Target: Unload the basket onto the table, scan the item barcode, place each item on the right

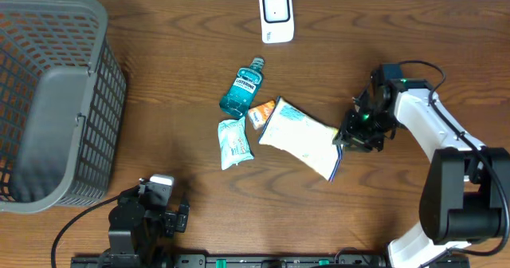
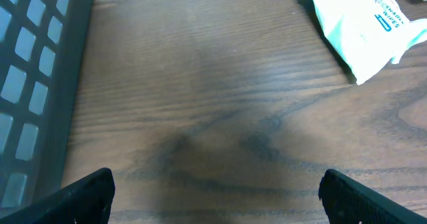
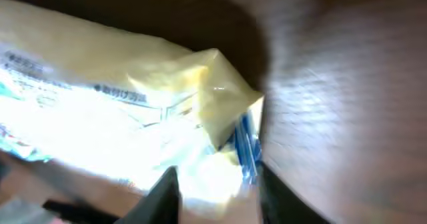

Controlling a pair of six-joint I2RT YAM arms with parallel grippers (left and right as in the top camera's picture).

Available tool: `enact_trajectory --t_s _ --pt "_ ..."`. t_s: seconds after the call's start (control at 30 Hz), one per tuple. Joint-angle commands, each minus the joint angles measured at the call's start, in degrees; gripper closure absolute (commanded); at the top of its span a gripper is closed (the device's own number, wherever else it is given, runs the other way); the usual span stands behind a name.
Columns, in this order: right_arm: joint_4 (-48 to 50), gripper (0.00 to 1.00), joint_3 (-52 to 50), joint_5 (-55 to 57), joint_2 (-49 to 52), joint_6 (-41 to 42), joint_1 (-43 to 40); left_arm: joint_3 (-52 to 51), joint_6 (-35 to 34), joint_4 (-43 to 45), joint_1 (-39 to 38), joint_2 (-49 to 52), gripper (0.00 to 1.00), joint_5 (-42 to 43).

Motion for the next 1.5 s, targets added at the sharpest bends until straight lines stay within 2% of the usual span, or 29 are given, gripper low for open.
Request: enact_trajectory --t_s 0.0,0.07,0.1,0.13,0.17,0.27,0.33,0.53,0.63,0.8,0.9,1.03,1.13,1.17,1.3,1.37,1.4,1.47 --pt "-1.6 0.59 0.6 6.6 -3.5 2.3 -0.2 -0.6 -0.1 -1.9 0.2 -0.2 0.02 0.5" --pt "-3.8 0.57 2.0 10.0 -5.4 3.3 -0.2 -0.6 -0.1 -1.9 0.2 -0.2 0.02 0.5" --pt "-5.1 0.52 4.0 12.5 -7.9 3.3 -0.1 -0.6 -0.1 -1.9 0.2 -0.2 0.02 0.5" --pt "-5.0 0.44 4.9 12.7 -9.2 2.4 -0.1 -0.6 -0.1 -1.9 0.2 -0.2 0.02 0.5" --pt "-4.3 0.33 5.4 12.4 -10.3 0.9 0.0 -0.6 -0.1 -1.9 0.2 -0.2 0.02 0.5" --pt "1.9 0.08 5.7 11.6 -13.1 -7.2 0.9 -0.6 -0.1 -1.9 0.2 -0.2 0.02 0.5" --pt "5.0 0.01 5.7 9.4 -12.9 -12.0 1.4 -0.6 -0.1 -1.9 0.2 -0.2 0.02 0.5" --pt "10.4 0.01 5.5 -8.1 -5.0 -36.3 2.3 -0.6 -0.1 -1.9 0.2 -0.2 0.02 0.5" --pt "12.8 0.01 5.5 -8.5 0.5 -40.9 2.5 -0.6 -0.1 -1.9 0.2 -0.2 0.02 0.5" --pt "14.1 0.01 5.6 -9.9 8.4 -43.8 2.5 -0.6 -0.1 -1.9 0.2 -0.2 0.02 0.5" --pt "11.9 0.01 5.6 -16.5 12.8 -49.2 3.4 -0.6 -0.1 -1.9 0.2 -0.2 0.02 0.5" --pt "8.1 0.01 5.6 -17.1 14.7 -53.4 4.8 -0.6 -0.1 -1.9 0.2 -0.2 0.02 0.5" --pt "5.4 0.09 5.6 -16.6 14.8 -56.4 5.5 -0.6 -0.1 -1.9 0.2 -0.2 0.02 0.5" --pt "5.1 0.17 5.5 -16.0 14.8 -56.6 5.8 -0.6 -0.1 -1.9 0.2 -0.2 0.02 0.5" --pt "4.7 0.73 5.5 -14.7 15.0 -57.4 6.4 -0.6 -0.1 -1.9 0.2 -0.2 0.02 0.5" --pt "4.7 0.92 5.5 -15.3 15.0 -56.8 6.7 -0.6 -0.1 -1.9 0.2 -0.2 0.02 0.5" --pt "4.7 0.99 5.5 -16.0 15.0 -56.2 6.7 -0.6 -0.1 -1.9 0.2 -0.2 0.02 0.5" --pt "4.6 0.99 5.6 -19.2 15.0 -55.8 6.7 -0.6 -0.1 -1.9 0.2 -0.2 0.02 0.5"
